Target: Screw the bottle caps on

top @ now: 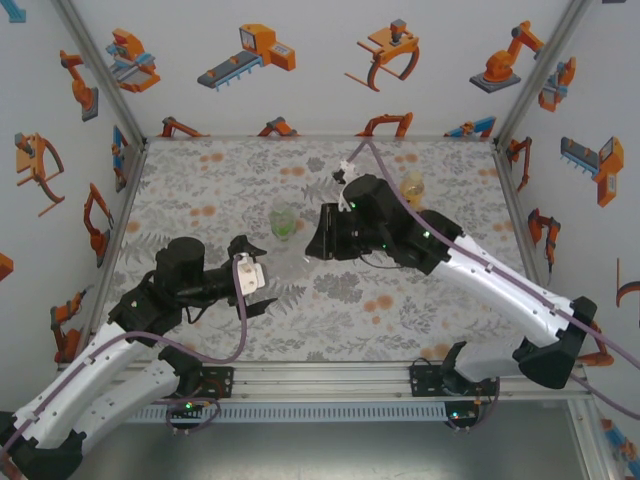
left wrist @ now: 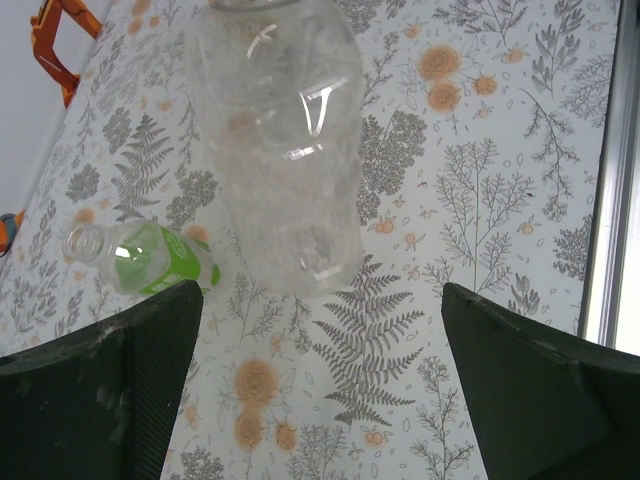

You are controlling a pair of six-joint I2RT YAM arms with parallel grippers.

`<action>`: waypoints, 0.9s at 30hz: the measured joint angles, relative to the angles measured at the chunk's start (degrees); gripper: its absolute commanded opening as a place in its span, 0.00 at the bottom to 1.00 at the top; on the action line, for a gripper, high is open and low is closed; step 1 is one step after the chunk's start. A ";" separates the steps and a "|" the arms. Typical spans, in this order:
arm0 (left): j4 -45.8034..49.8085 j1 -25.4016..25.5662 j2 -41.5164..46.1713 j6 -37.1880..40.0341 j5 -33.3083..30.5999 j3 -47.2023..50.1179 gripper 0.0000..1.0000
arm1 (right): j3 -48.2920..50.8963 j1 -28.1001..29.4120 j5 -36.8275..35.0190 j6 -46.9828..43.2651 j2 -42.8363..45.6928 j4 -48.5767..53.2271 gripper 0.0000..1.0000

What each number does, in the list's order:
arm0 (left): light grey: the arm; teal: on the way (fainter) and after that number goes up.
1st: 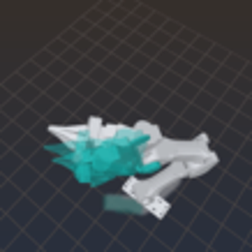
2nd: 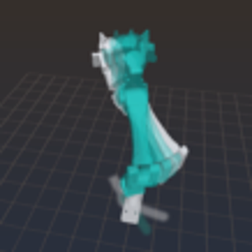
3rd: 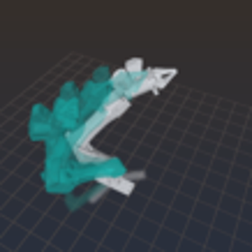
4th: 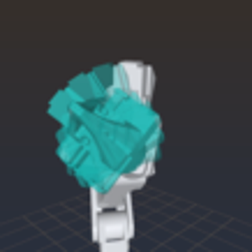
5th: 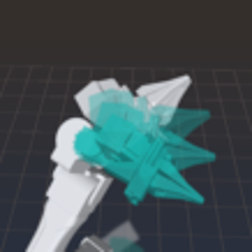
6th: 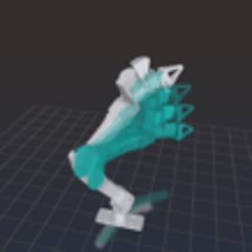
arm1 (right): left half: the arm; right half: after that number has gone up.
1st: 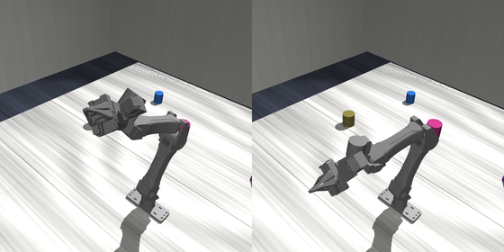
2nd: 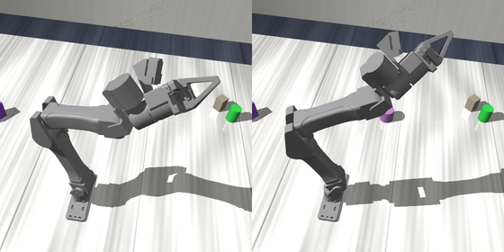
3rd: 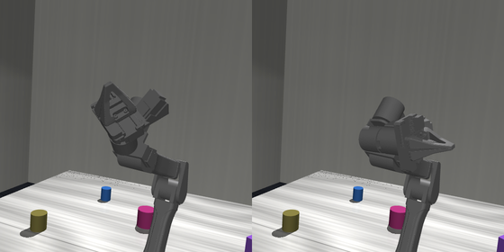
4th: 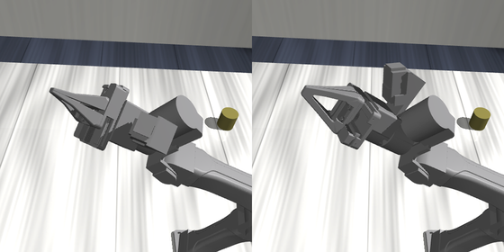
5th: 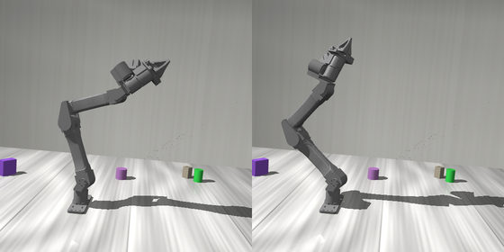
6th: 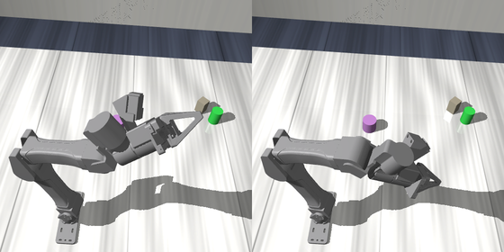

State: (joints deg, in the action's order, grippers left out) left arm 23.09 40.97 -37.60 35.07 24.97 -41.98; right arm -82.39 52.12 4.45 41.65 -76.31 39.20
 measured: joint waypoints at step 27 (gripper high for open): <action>-0.02 0.00 0.09 -0.37 -1.42 0.00 0.97 | -32.89 -25.66 -3.78 -28.41 -37.90 20.02 0.06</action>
State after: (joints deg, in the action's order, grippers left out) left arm 23.07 40.97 -37.52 34.70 23.55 -41.98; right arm -115.28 26.46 0.67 13.23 -114.21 59.22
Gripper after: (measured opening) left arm 0.971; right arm 0.373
